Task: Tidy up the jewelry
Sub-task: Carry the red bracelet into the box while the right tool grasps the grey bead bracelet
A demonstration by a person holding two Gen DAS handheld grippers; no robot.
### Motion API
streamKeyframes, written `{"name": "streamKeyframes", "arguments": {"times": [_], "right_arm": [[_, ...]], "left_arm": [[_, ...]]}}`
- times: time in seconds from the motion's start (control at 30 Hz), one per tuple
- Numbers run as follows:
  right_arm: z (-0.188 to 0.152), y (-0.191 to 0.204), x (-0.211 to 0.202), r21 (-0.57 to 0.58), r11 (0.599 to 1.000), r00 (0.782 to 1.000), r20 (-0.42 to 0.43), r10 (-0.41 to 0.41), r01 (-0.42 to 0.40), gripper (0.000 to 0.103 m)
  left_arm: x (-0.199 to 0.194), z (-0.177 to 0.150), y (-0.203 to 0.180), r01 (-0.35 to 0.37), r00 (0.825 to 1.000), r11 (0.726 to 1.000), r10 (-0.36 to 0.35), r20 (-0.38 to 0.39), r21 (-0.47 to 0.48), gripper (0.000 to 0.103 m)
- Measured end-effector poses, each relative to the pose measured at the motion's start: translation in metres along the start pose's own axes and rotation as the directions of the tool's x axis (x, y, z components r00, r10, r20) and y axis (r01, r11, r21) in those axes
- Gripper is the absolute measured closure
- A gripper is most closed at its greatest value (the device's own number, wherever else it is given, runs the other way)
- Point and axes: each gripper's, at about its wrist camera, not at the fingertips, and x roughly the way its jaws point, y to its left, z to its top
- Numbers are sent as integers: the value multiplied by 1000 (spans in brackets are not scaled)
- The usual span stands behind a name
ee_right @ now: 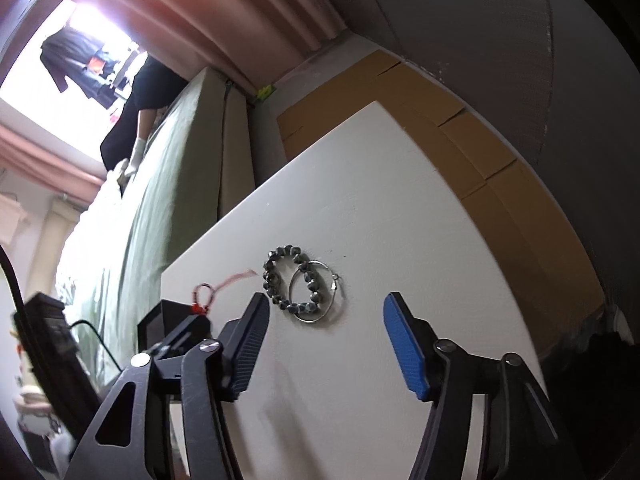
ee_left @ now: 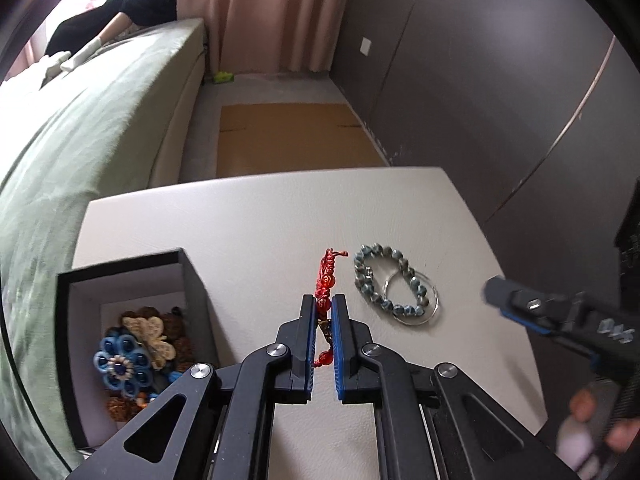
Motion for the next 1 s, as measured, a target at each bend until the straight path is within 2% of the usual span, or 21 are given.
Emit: {"name": "streamKeyframes", "arguments": {"times": [0.27,0.4,0.6,0.7,0.77,0.9,1.0], "right_arm": [[2,20,28,-94,996,1000,-23,-13,10,68],[2,28,39,-136,990,999,-18,-38,36,70],[-1,35,55,-203,968,989,-1,-148,145,75],[-3,38,59,-244,955,985,9,-174,171,83],[-4,41,59,-274,941,979,14,-203,199,92],[-3,35,52,-229,960,985,-21,-172,163,93],[-1,32,41,-195,973,991,-17,-130,124,93]], "left_arm": [[-26,5,19,20,998,999,-18,53,-44,96],[-32,4,29,22,998,997,-18,61,-71,96],[-35,7,39,23,998,996,-17,67,-84,96],[-34,7,38,23,997,996,-17,69,-87,96],[-34,6,37,22,997,996,-16,70,-88,96],[-38,5,41,22,997,995,-15,76,-94,96],[-45,3,45,20,996,995,-11,85,-101,96]]}}
